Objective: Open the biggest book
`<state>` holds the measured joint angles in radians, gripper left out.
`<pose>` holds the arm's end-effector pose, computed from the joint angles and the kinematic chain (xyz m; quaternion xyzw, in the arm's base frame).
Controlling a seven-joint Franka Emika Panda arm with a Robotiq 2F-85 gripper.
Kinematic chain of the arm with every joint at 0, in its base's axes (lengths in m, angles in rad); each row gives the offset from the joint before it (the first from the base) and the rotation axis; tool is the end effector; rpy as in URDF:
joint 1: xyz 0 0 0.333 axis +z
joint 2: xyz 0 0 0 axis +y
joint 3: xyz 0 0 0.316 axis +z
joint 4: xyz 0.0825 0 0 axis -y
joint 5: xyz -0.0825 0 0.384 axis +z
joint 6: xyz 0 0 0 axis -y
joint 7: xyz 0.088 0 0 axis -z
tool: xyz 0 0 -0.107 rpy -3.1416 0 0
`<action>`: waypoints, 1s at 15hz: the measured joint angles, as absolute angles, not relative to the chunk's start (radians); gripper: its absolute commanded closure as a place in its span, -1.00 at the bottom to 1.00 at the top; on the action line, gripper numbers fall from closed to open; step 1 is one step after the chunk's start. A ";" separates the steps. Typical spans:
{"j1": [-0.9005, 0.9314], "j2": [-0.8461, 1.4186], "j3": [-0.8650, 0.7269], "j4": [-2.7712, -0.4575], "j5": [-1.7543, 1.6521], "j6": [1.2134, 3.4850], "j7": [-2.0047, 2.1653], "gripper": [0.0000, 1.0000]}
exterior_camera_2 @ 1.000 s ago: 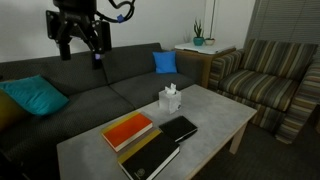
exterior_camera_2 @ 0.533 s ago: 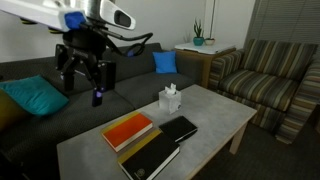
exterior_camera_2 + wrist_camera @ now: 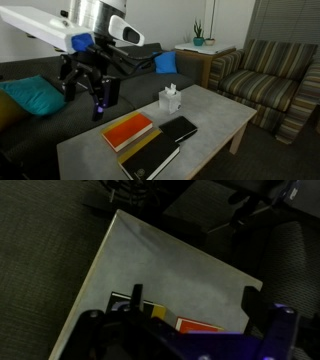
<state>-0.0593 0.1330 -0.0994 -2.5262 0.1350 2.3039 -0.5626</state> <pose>0.4154 -0.0650 0.2028 -0.9732 -0.1441 0.1521 0.0946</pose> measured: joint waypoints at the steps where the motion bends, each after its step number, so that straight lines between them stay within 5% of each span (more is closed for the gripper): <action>1: -0.059 0.133 -0.099 -2.526 0.135 2.304 -0.563 -1.00; 9: -0.060 0.185 -0.080 -2.498 0.106 2.360 -0.576 -1.00; 15: -0.132 0.474 -0.074 -2.283 0.108 2.377 -0.614 -1.00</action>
